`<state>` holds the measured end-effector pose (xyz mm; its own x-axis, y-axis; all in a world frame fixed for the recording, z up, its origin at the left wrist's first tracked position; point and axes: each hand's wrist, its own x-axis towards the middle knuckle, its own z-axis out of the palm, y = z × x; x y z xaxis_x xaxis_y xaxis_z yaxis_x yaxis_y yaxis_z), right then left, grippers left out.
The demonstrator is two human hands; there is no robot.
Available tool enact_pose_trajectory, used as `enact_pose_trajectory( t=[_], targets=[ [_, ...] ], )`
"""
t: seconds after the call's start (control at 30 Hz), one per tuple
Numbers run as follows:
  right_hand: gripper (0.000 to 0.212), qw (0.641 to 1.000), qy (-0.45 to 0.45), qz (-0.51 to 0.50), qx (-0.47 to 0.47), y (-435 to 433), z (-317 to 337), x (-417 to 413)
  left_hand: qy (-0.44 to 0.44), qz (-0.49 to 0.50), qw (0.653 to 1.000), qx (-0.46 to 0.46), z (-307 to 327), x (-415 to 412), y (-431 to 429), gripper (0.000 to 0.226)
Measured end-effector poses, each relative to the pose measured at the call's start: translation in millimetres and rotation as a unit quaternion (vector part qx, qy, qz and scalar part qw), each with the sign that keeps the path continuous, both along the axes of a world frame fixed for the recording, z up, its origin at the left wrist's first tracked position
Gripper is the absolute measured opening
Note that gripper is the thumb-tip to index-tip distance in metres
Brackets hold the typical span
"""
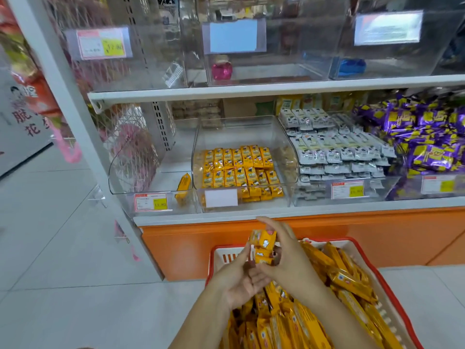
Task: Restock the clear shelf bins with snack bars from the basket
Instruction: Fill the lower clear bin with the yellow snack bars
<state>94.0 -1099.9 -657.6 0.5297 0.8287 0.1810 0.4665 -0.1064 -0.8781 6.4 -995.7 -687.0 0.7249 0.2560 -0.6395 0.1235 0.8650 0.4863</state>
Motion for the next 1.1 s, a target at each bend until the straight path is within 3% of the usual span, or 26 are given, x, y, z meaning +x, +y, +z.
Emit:
enact_pose_trajectory(
  t=[0.03,0.13,0.3,0.43,0.63,0.8,1.1],
  targets=[
    [0.082,1.0,0.012,0.007,0.009,1.1,-1.1,1.1,-0.005,0.024,1.0,-0.003,-4.6,2.3,1.5,0.072],
    [0.057,0.997,0.075,0.004,0.028,-4.3,-8.3,12.0,-0.036,0.09,0.995,-0.022,-13.2,6.6,10.2,0.11],
    [0.03,0.987,0.147,-0.055,0.021,-22.1,-21.0,32.9,-0.029,0.044,0.998,0.031,-3.1,10.1,6.5,0.059],
    [0.028,0.984,0.158,-0.082,0.033,-23.1,-27.1,34.6,-0.041,-0.022,0.994,0.098,1.1,14.5,0.8,0.052],
    [0.029,0.972,0.152,-0.138,0.116,-13.6,-21.6,28.9,-0.048,-0.003,0.987,0.152,10.8,26.9,2.7,0.033],
    [0.033,0.96,0.116,-0.216,0.133,-15.0,-17.8,32.5,-0.049,0.018,0.985,0.163,18.0,27.2,6.3,0.042],
    [0.017,0.965,0.12,-0.196,0.124,-18.9,-8.2,20.8,-0.146,0.004,0.989,0.025,27.7,28.2,3.2,0.064]
  ],
)
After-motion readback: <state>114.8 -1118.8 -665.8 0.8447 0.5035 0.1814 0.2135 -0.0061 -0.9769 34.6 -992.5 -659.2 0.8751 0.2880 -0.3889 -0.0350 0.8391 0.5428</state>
